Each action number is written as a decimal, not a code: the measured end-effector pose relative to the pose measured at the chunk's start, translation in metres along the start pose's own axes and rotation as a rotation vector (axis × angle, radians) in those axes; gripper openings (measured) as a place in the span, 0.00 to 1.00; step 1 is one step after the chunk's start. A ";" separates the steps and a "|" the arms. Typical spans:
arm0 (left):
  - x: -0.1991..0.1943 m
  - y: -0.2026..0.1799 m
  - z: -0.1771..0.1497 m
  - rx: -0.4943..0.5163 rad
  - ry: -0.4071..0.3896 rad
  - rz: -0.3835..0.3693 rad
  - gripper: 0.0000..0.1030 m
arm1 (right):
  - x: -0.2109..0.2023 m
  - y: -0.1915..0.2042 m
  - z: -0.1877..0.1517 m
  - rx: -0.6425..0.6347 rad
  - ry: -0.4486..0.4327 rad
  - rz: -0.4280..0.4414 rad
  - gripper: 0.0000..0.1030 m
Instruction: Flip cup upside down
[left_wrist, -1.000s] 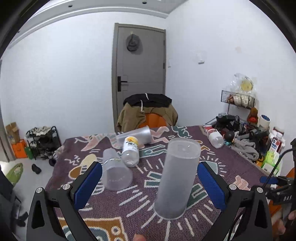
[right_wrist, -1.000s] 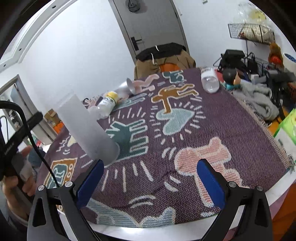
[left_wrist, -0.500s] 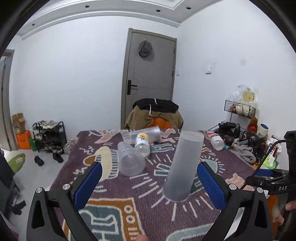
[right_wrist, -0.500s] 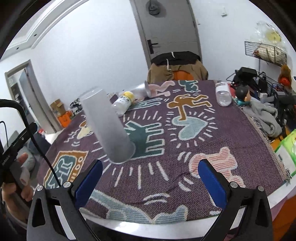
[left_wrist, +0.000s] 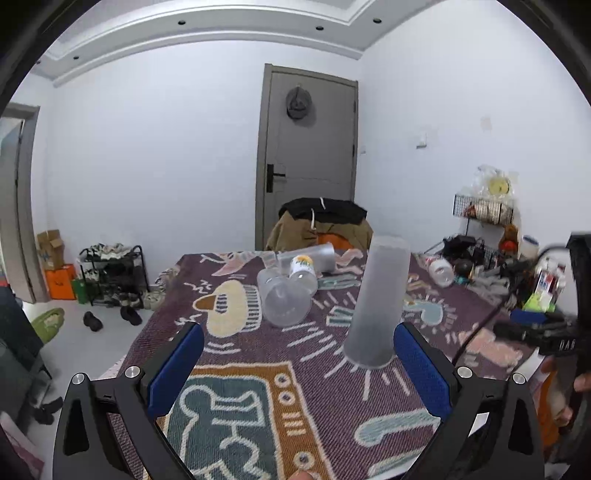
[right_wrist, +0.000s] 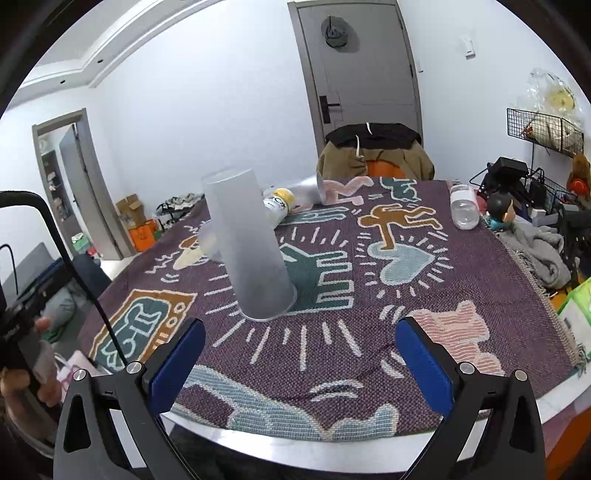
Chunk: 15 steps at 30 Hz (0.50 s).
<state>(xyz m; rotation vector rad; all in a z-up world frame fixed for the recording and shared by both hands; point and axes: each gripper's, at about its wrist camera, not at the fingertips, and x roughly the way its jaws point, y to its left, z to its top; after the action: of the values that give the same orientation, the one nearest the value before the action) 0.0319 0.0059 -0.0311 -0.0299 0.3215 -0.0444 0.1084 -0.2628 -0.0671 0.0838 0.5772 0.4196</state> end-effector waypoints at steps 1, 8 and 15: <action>0.000 -0.001 -0.004 0.013 0.010 0.001 1.00 | 0.000 0.001 -0.001 -0.002 -0.008 0.000 1.00; -0.003 0.003 -0.010 0.007 0.019 0.016 1.00 | 0.000 0.009 -0.006 -0.025 -0.024 0.012 1.00; -0.005 0.006 -0.010 0.012 0.016 0.022 1.00 | 0.000 0.009 -0.006 -0.025 -0.024 0.014 1.00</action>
<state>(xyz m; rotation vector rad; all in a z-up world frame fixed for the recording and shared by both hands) 0.0241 0.0116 -0.0394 -0.0140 0.3370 -0.0246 0.1019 -0.2548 -0.0708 0.0684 0.5475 0.4386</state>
